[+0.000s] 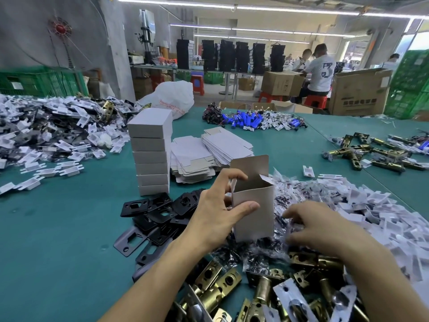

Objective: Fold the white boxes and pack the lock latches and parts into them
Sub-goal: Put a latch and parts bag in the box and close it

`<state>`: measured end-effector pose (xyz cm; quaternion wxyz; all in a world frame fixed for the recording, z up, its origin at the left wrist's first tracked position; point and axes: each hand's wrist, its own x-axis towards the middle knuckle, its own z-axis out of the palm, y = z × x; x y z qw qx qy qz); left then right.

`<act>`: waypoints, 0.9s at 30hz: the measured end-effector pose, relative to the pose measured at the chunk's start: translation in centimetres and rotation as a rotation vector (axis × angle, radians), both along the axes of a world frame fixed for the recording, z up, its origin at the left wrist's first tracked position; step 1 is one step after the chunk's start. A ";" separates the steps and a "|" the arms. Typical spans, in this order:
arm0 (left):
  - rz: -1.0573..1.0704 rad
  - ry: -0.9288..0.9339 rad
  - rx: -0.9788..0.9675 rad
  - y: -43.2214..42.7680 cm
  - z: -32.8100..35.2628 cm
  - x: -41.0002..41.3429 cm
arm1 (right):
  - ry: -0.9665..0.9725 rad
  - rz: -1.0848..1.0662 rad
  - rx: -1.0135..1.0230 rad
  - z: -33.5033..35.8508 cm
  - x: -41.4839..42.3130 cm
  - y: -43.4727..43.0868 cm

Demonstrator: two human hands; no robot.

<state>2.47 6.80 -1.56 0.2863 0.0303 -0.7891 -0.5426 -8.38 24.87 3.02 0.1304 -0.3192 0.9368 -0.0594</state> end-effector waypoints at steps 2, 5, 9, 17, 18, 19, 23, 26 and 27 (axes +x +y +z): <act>0.003 0.001 -0.003 0.0 0.0 0.0 | -0.025 -0.010 -0.002 0.3 0.2 0.0; 0.013 0.007 0.001 -0.1 -0.1 -0.1 | -0.029 -0.048 0.003 0.7 0.1 0.3; 0.015 0.029 0.028 0.0 0.0 -0.1 | -0.014 -0.100 -0.030 0.5 -0.2 0.6; 0.061 0.019 0.008 0.1 0.0 0.0 | 0.040 -0.043 -0.022 -0.1 0.0 0.1; 0.077 0.016 0.009 0.1 0.0 0.0 | 0.054 -0.043 -0.044 0.2 0.0 0.1; 0.091 0.011 0.011 0.1 0.0 0.1 | 0.069 -0.056 -0.092 0.6 -0.1 0.2; 0.076 0.014 0.039 0.3 0.1 0.0 | 0.247 -0.084 -0.342 3.1 0.2 1.4; 0.057 0.023 0.037 0.3 0.1 0.0 | 0.134 -0.029 -0.247 3.5 1.0 1.4; 0.057 0.025 0.027 0.3 0.0 0.0 | 0.057 -0.037 -0.164 3.1 1.2 1.2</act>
